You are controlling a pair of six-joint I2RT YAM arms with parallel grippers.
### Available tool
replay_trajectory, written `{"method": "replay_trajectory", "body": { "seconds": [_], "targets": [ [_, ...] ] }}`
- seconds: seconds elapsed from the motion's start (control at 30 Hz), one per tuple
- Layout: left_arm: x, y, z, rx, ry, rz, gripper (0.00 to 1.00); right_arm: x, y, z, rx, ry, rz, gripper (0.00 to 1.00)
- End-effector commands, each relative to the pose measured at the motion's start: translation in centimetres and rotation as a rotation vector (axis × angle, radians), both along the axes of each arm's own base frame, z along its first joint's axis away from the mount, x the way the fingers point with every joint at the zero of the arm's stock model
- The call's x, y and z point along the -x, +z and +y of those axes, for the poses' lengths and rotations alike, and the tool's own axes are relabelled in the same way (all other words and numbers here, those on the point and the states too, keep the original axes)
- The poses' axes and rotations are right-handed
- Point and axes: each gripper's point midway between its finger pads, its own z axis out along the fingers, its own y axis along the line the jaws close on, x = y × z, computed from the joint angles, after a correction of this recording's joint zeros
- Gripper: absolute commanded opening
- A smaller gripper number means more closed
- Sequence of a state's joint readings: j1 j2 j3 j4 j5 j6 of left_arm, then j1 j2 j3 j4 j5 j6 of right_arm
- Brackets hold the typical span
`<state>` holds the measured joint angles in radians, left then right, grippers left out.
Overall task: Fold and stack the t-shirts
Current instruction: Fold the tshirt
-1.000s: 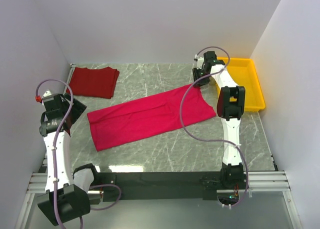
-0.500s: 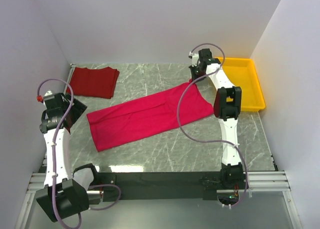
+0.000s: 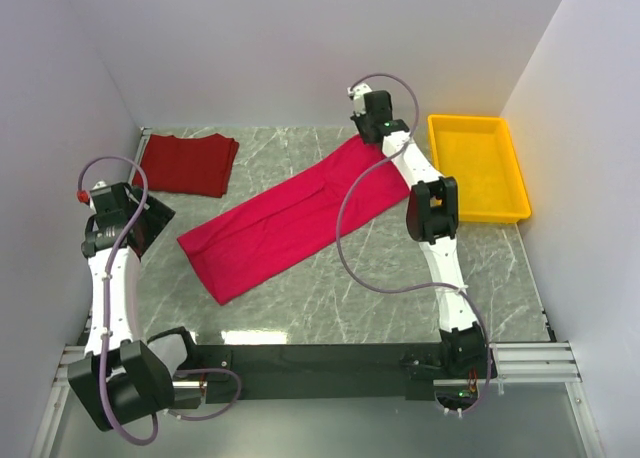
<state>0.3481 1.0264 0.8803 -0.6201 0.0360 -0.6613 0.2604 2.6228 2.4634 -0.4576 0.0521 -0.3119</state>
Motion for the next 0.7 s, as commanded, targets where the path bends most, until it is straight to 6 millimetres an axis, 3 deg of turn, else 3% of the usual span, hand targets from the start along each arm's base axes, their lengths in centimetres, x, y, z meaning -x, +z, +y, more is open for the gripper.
{"method": "replay_trajectory", "body": {
  "seconds": [0.0, 0.1, 0.2, 0.27, 0.3, 0.33, 0.37, 0.4, 0.47, 0.53, 0.57, 0.6, 0.63, 0.67],
  "targets": [
    [-1.6, 1.3, 0.4, -0.003, 0.011, -0.062, 0.82, -3.6, 3.9, 0.0, 0.05, -0.061, -0.221, 0.18],
    [-2.2, 0.7, 0.0, 0.02, -0.013, -0.062, 0.82, -4.2, 5.0, -0.7, 0.058, -0.094, -0.27, 0.55],
    [-3.0, 0.1, -0.3, 0.028, -0.057, -0.052, 0.82, -3.9, 7.9, -1.1, 0.031, -0.086, -0.311, 0.65],
    [-3.5, 0.0, -0.3, 0.015, -0.092, -0.044, 0.82, -3.5, 9.6, -1.0, 0.02, -0.059, -0.327, 0.67],
    [-3.8, -0.5, -0.2, 0.014, -0.105, -0.022, 0.81, -2.9, 11.4, -0.9, 0.012, -0.043, -0.339, 0.68],
    [-3.9, -0.6, 0.0, -0.007, -0.127, -0.012, 0.81, -2.2, 11.6, -0.4, -0.001, -0.002, -0.314, 0.68],
    [-4.3, -0.3, 0.2, -0.022, -0.14, -0.016, 0.81, -1.2, 13.9, 0.2, -0.022, 0.04, -0.323, 0.69],
    [-4.6, -0.9, 0.3, -0.026, -0.155, 0.004, 0.81, -0.2, 13.4, 0.4, -0.009, 0.089, -0.283, 0.69],
    [-5.1, -0.6, 0.9, -0.074, -0.19, 0.013, 0.8, 3.1, 13.0, 2.5, -0.041, 0.247, -0.189, 0.69],
    [-5.8, -1.0, 0.9, -0.108, -0.264, 0.021, 0.79, 9.8, 13.7, 6.8, -0.118, 0.626, -0.112, 0.7],
    [-6.1, -0.9, 0.9, -0.121, -0.297, 0.017, 0.79, 13.6, 12.5, 7.7, -0.134, 0.745, -0.022, 0.7],
    [-6.6, -1.0, 0.3, -0.114, -0.356, 0.0, 0.78, 18.9, 12.6, 10.3, -0.144, 0.975, -0.02, 0.7],
    [-6.7, -1.2, 0.4, -0.146, -0.398, 0.005, 0.77, 22.2, 12.0, 11.2, -0.135, 1.102, 0.002, 0.7],
    [-6.9, -1.0, 0.4, -0.16, -0.413, 0.0, 0.77, 27.1, 12.4, 11.4, -0.129, 1.218, 0.045, 0.7]
  ]
}}
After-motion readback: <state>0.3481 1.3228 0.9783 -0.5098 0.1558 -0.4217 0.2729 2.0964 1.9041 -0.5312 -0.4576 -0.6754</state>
